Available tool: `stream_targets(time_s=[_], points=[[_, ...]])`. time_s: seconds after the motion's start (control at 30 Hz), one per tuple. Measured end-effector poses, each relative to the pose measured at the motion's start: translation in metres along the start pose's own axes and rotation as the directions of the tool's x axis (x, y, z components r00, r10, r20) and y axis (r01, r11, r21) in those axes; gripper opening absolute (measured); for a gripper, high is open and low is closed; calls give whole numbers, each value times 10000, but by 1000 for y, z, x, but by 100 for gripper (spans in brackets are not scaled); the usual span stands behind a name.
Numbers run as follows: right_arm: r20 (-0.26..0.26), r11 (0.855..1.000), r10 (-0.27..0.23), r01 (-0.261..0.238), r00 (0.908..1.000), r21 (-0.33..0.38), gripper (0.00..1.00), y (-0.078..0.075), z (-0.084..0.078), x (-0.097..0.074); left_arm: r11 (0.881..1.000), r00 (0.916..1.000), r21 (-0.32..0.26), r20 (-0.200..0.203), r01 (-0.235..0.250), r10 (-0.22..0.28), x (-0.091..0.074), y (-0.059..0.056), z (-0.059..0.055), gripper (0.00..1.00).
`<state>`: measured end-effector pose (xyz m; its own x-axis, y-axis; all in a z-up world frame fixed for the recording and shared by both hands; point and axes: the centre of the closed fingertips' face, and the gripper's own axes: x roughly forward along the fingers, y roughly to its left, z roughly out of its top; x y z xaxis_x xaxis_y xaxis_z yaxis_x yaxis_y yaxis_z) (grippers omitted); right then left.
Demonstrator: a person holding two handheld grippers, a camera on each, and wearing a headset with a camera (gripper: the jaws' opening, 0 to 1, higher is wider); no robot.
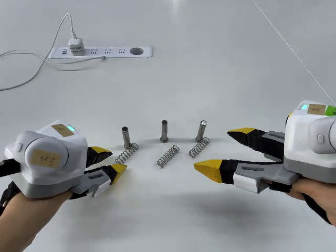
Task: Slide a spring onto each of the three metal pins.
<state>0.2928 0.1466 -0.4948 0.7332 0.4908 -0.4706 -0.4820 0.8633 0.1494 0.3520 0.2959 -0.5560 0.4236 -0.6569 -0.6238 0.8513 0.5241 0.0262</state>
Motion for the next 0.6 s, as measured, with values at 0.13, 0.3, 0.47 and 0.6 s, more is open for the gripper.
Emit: stream_targets(time_s=[0.13,0.3,0.47,0.6], points=[[-42,10000,-35,35,10000,58,64,0,-2,0,9999,9998,1,-108,142,-142,3,-1,-1,22],[-97,9999,-114,116,9999,119,64,-2,-4,0,9998,9994,-34,-264,206,-206,5,-2,-2,21],[-152,9998,-116,118,9998,139,63,-2,-6,0,9996,9991,-112,-339,259,-263,7,-3,-2,19],[-227,9997,-172,176,9996,173,63,-4,-9,0,9995,9983,-97,-488,300,-305,8,-1,-2,17]])
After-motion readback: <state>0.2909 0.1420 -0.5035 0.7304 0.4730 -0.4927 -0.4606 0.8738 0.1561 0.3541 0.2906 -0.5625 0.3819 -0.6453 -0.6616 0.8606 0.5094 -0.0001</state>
